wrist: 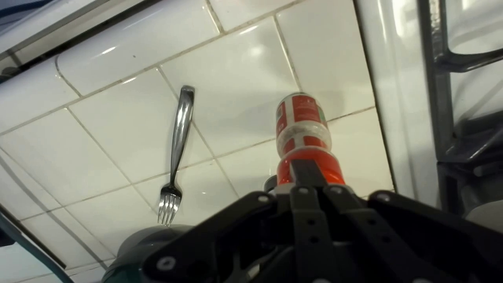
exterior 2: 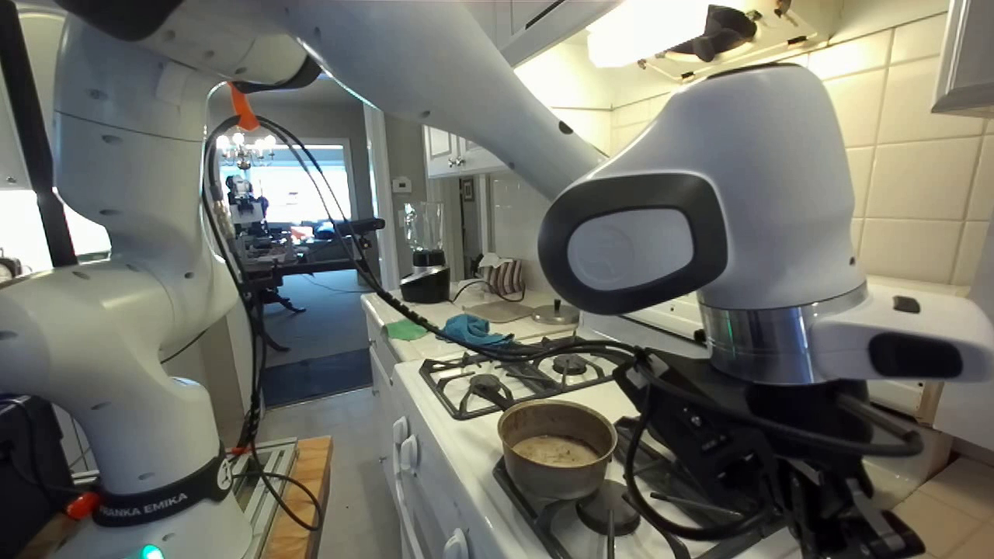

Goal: Close the spice shaker

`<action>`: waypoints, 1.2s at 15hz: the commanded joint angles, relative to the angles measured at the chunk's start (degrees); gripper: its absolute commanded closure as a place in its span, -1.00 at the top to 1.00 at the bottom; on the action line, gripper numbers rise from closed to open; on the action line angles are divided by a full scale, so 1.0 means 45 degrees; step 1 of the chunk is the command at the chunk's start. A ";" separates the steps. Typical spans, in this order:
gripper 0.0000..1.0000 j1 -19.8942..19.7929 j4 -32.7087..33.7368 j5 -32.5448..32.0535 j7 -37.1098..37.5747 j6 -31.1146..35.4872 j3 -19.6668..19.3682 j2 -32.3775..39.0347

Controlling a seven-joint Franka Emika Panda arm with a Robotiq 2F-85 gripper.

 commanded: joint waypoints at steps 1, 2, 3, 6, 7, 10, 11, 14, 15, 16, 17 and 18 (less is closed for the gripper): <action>-1.00 -0.0216 0.0510 0.0471 -0.0366 -0.0502 0.0266 0.0638; -1.00 -0.0210 0.0544 0.0457 -0.0359 -0.0627 0.0262 0.0569; -1.00 -0.0164 0.0554 0.0352 -0.0311 -0.0693 0.0228 0.0483; -1.00 -0.0133 0.0544 0.0319 -0.0316 -0.0851 0.0226 0.0304; -1.00 -0.0116 0.0539 0.0291 -0.0312 -0.0874 0.0222 0.0261; -1.00 -0.0097 0.0545 0.0262 -0.0317 -0.0891 0.0233 0.0207; -1.00 -0.0095 0.0541 0.0261 -0.0328 -0.0873 0.0243 0.0180; -1.00 -0.0067 0.0576 0.0190 -0.0318 -0.0833 0.0236 0.0135; -1.00 -0.0063 0.0602 0.0177 -0.0315 -0.0849 0.0236 0.0130; -1.00 -0.0062 0.0628 0.0167 -0.0318 -0.0869 0.0234 0.0112; -1.00 -0.0035 0.0678 0.0095 -0.0255 -0.0998 0.0203 0.0102; -1.00 -0.0021 0.0702 0.0065 -0.0222 -0.1038 0.0190 0.0085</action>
